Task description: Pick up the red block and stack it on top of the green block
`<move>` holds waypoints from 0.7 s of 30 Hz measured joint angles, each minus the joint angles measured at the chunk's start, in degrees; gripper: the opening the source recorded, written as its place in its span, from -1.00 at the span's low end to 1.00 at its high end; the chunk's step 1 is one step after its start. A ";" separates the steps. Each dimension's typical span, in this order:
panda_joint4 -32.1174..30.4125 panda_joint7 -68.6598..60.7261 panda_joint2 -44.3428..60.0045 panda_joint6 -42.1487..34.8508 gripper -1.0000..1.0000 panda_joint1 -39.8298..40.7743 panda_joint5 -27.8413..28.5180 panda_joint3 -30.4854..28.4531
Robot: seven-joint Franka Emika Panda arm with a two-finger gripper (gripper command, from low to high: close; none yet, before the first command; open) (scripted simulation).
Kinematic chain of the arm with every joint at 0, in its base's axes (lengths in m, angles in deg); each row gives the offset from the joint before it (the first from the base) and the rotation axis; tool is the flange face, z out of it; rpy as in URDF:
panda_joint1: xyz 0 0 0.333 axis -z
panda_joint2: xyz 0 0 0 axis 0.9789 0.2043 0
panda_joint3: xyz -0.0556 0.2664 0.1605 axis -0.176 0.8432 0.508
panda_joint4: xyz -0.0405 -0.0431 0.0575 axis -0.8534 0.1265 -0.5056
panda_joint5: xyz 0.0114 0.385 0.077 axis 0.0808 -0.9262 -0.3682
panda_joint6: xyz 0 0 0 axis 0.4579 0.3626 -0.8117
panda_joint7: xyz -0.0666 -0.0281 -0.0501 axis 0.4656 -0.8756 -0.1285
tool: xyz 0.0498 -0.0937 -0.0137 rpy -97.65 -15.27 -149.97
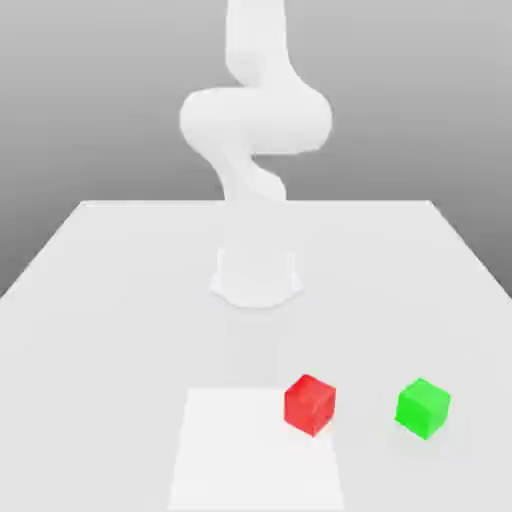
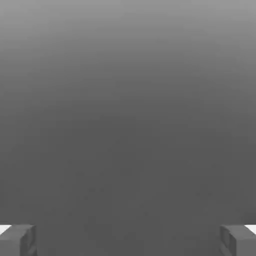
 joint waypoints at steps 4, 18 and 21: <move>-5.72 -8.97 8.35 5.31 0.00 -4.58 -1.92 -2.74; -25.95 -34.84 38.73 25.05 0.00 -14.65 0.34 -4.20; -26.26 -36.18 43.55 29.01 0.00 -14.81 0.48 -4.02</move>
